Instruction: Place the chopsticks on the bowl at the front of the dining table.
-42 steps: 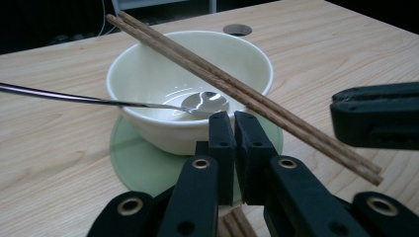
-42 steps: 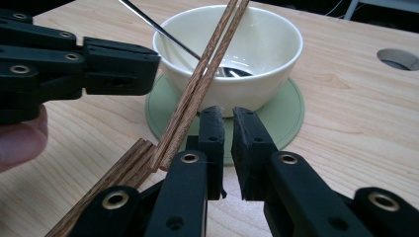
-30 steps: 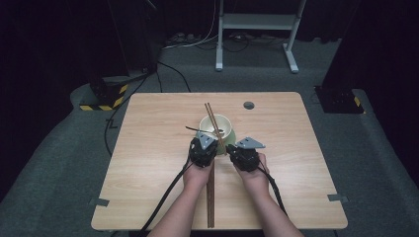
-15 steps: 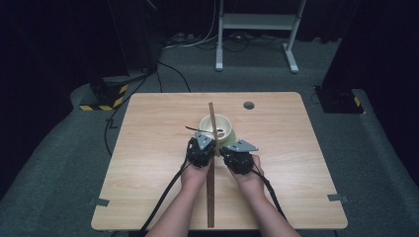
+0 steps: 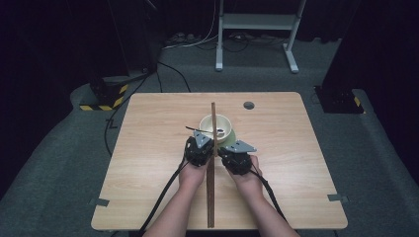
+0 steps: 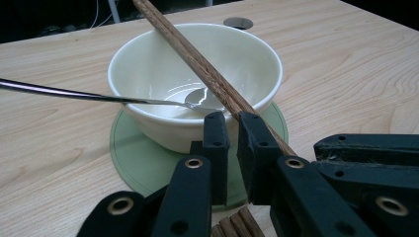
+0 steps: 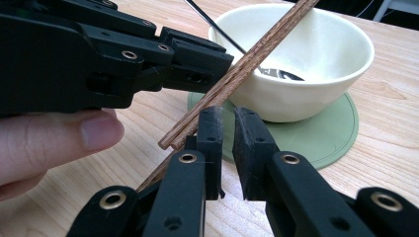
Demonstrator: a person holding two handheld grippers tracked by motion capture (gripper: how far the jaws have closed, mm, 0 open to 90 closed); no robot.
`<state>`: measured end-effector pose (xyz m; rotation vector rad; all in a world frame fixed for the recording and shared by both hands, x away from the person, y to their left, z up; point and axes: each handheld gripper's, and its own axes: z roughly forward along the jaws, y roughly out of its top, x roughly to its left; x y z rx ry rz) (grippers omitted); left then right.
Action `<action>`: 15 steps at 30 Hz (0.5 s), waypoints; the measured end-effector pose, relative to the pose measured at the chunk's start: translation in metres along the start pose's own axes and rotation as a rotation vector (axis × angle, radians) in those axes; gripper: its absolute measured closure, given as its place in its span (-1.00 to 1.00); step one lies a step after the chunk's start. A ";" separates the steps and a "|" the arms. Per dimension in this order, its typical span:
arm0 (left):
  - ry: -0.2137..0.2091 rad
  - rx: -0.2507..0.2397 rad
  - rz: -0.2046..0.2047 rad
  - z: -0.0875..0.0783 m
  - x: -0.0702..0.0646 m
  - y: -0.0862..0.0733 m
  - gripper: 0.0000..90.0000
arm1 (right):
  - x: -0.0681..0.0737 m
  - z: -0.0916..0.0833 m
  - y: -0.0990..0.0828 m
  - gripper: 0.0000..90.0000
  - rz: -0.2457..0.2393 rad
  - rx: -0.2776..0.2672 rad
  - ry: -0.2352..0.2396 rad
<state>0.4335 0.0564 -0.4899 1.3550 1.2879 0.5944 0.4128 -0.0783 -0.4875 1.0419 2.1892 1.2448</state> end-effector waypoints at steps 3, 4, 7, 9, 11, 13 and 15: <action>-0.001 -0.003 -0.003 0.000 0.000 0.000 0.81 | 0.000 0.000 0.000 0.81 0.002 0.000 0.001; 0.001 -0.003 -0.003 0.000 0.000 0.000 0.80 | 0.000 0.000 0.000 0.81 0.003 0.001 0.002; 0.003 -0.001 -0.007 0.001 0.001 0.000 0.80 | 0.001 0.001 0.000 0.81 0.004 -0.004 -0.003; 0.006 0.003 -0.004 0.001 0.001 0.001 0.80 | 0.001 0.001 0.000 0.81 0.005 0.002 0.001; 0.005 0.004 -0.002 0.001 0.001 0.001 0.80 | 0.001 0.001 0.000 0.81 0.005 0.002 0.002; 0.005 0.000 -0.009 0.001 0.001 0.001 0.80 | 0.001 0.001 0.000 0.81 0.007 0.002 0.004; 0.006 0.003 -0.013 0.002 0.001 0.000 0.80 | 0.000 0.001 0.000 0.81 0.005 0.001 0.005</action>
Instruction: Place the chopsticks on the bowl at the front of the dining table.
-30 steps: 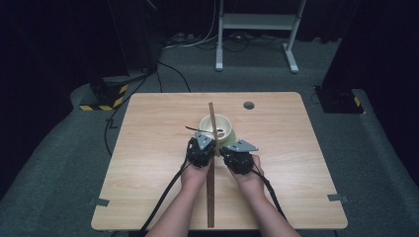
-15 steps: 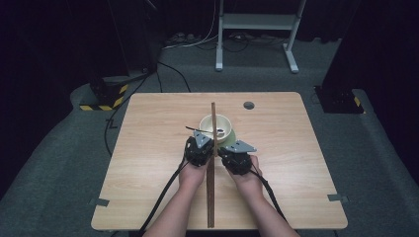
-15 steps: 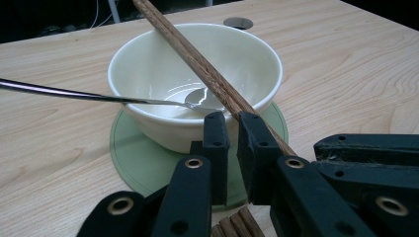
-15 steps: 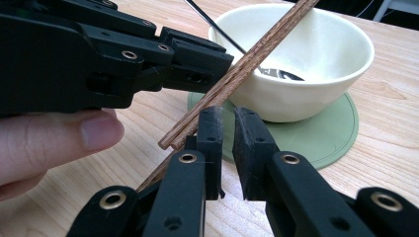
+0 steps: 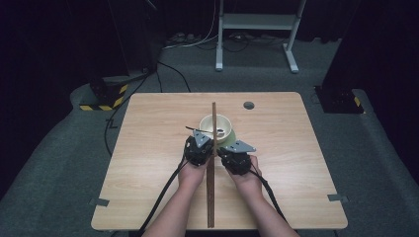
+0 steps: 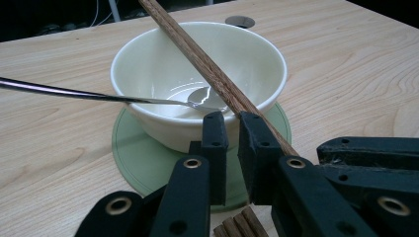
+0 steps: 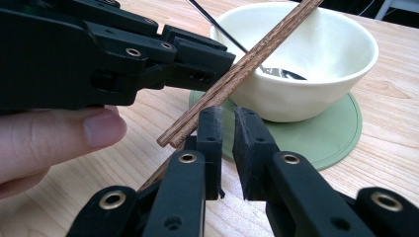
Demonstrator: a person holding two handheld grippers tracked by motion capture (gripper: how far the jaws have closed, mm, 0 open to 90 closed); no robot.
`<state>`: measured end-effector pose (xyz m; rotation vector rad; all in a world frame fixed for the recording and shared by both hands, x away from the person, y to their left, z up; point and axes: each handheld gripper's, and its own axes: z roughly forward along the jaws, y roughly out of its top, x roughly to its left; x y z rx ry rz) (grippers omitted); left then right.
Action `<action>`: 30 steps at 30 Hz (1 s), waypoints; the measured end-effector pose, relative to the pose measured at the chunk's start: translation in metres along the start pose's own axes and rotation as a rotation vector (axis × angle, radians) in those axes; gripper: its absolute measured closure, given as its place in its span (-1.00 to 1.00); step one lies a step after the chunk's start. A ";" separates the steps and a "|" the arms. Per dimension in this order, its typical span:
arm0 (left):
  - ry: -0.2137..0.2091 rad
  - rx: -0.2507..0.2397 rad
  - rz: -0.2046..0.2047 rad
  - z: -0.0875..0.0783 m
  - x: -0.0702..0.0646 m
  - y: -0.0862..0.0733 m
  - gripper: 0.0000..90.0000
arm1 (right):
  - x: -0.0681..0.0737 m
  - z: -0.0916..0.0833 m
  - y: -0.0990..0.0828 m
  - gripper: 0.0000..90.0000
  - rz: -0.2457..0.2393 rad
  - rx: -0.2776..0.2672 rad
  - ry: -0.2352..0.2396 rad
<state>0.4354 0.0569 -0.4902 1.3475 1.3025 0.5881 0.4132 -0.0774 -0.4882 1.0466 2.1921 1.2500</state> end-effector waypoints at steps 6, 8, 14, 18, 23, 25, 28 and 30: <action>0.003 -0.001 0.005 0.001 0.002 0.000 0.78 | 0.000 0.001 0.000 0.78 0.005 0.000 -0.004; 0.006 -0.003 0.008 0.000 0.003 0.001 0.76 | -0.001 0.000 0.000 0.78 0.004 0.000 -0.005; -0.003 0.006 0.043 -0.025 0.005 -0.007 0.58 | -0.010 -0.006 -0.002 0.75 0.028 -0.025 -0.027; -0.031 0.003 0.079 -0.059 0.001 -0.027 0.64 | -0.011 -0.004 -0.002 0.74 0.035 -0.026 -0.030; -0.072 -0.002 0.093 -0.072 -0.009 -0.034 0.64 | -0.010 -0.003 -0.003 0.74 0.034 -0.022 -0.032; -0.083 -0.001 0.095 -0.072 -0.012 -0.034 0.64 | -0.010 -0.003 -0.003 0.74 0.036 -0.022 -0.033; -0.081 -0.001 0.103 -0.071 -0.013 -0.034 0.68 | -0.011 -0.003 -0.003 0.74 0.037 -0.024 -0.037; -0.085 -0.001 0.100 -0.069 -0.013 -0.033 0.71 | -0.012 -0.003 -0.003 0.74 0.041 -0.020 -0.031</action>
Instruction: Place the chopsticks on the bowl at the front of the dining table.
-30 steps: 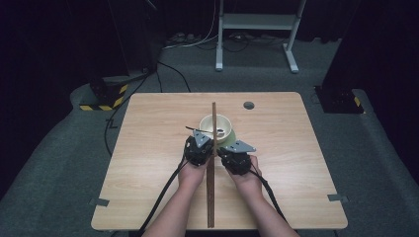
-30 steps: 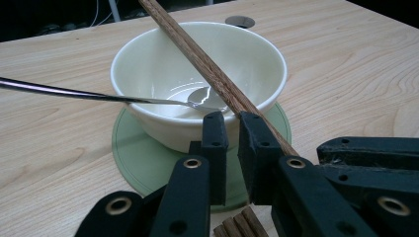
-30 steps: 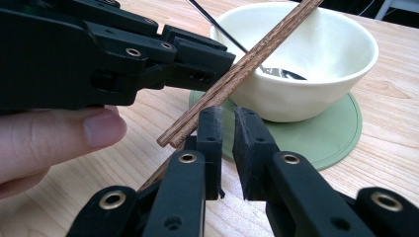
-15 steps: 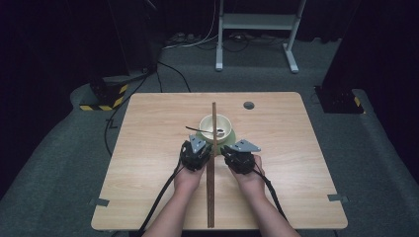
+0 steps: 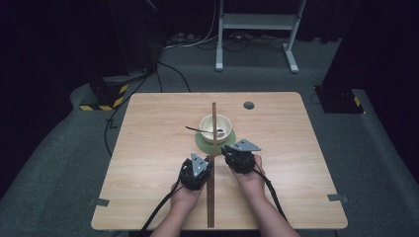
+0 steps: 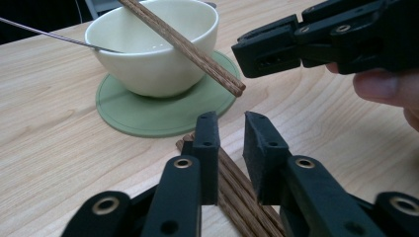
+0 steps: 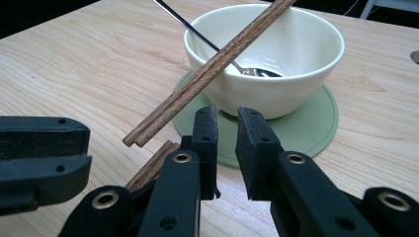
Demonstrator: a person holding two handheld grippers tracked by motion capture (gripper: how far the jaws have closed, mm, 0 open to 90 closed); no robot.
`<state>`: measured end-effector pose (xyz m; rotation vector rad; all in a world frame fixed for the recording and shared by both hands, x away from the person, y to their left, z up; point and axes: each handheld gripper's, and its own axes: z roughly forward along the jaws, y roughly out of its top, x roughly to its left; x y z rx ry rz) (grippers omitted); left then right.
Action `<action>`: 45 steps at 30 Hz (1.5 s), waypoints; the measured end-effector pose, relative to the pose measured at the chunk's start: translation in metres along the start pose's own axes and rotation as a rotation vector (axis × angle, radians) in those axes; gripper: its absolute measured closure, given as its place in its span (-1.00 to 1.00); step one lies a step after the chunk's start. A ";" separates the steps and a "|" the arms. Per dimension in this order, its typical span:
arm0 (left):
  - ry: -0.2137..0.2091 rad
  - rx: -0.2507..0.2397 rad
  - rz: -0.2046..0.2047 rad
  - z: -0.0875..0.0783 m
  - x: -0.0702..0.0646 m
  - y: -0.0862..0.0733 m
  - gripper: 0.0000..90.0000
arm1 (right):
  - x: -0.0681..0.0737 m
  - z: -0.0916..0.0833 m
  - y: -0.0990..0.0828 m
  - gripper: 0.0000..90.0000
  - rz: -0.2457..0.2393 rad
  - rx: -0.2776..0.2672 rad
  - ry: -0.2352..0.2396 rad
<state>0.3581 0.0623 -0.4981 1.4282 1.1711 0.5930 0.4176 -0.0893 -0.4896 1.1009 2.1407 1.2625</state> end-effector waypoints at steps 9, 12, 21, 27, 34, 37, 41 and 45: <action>-0.004 -0.008 0.002 0.007 -0.005 0.002 0.75 | 0.000 0.000 0.000 0.74 0.009 -0.001 0.002; 0.006 -0.009 0.006 0.009 -0.004 0.002 0.77 | 0.000 0.000 0.000 0.74 0.006 -0.002 0.003; 0.006 -0.007 0.002 0.013 -0.001 0.004 0.80 | -0.001 0.000 0.000 0.73 0.007 -0.001 0.004; 0.006 -0.006 0.008 0.013 -0.001 0.004 0.80 | 0.000 0.000 0.000 0.73 0.010 0.000 0.002; 0.026 -0.024 -0.006 0.011 0.007 0.008 0.72 | 0.001 0.000 -0.001 0.72 0.015 0.001 0.004; 0.045 -0.034 -0.029 0.020 0.017 0.016 0.74 | 0.002 0.001 0.001 0.72 0.006 -0.003 0.005; 0.059 -0.023 -0.024 0.039 0.024 0.023 0.76 | 0.004 0.004 0.008 0.73 -0.008 0.003 -0.012; 0.054 -0.005 -0.015 0.057 0.025 0.026 0.78 | 0.002 0.016 0.018 0.73 -0.009 0.028 -0.036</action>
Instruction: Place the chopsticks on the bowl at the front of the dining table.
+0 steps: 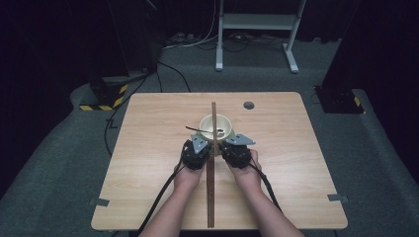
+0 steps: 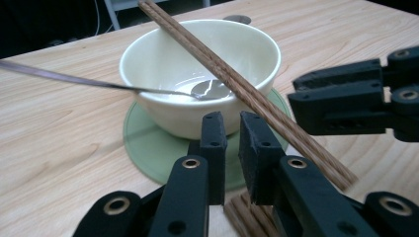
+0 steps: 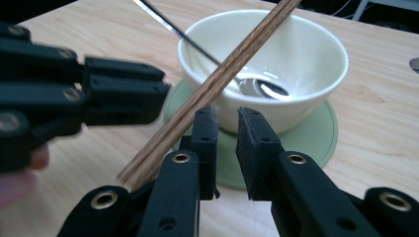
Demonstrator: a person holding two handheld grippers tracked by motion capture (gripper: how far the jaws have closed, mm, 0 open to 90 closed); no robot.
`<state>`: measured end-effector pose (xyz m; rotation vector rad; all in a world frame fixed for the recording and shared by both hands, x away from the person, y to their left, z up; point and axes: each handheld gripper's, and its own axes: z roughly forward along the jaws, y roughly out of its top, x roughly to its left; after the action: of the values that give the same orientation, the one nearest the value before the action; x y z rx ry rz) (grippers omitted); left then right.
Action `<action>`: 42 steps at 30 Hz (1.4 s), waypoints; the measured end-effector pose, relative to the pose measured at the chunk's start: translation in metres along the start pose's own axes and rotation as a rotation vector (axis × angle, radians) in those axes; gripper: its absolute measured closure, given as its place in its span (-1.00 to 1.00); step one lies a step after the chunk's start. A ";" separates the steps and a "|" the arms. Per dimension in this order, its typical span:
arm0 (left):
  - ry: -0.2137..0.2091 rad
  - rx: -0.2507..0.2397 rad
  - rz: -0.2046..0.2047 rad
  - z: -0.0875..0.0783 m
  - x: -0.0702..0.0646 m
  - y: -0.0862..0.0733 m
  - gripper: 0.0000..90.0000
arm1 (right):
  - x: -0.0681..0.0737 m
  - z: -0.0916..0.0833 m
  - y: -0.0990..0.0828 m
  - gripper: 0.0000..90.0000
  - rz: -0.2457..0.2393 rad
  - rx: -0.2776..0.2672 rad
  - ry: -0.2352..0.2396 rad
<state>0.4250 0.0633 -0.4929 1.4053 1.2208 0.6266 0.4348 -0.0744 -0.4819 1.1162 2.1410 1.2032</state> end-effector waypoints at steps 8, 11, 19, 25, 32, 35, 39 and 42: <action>0.001 -0.002 -0.014 0.008 -0.001 0.005 0.80 | -0.005 0.009 0.007 0.73 -0.003 0.006 -0.020; 0.001 0.006 -0.009 0.009 -0.001 0.005 0.81 | -0.004 0.012 0.008 0.74 -0.005 0.009 -0.023; 0.002 0.019 -0.005 0.014 -0.001 0.004 0.85 | -0.001 0.014 0.010 0.78 -0.014 0.011 -0.019; 0.009 0.020 -0.011 0.014 0.000 0.004 0.86 | 0.000 0.014 0.009 0.77 -0.012 0.013 -0.017; 0.015 0.003 -0.014 0.011 0.005 0.007 0.77 | -0.001 0.013 0.009 0.73 -0.022 0.009 -0.028; 0.015 -0.002 -0.013 0.003 0.009 0.009 0.72 | -0.004 0.007 0.009 0.68 -0.008 0.001 -0.037; 0.019 -0.026 -0.006 -0.017 0.017 0.008 0.62 | -0.006 -0.002 0.006 0.59 -0.013 -0.002 -0.051; 0.028 -0.030 -0.008 -0.040 0.030 0.004 0.54 | -0.009 -0.013 -0.002 0.46 -0.006 0.006 -0.067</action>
<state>0.4001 0.1065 -0.4868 1.3702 1.2329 0.6587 0.4306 -0.0889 -0.4767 1.1360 2.0982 1.1413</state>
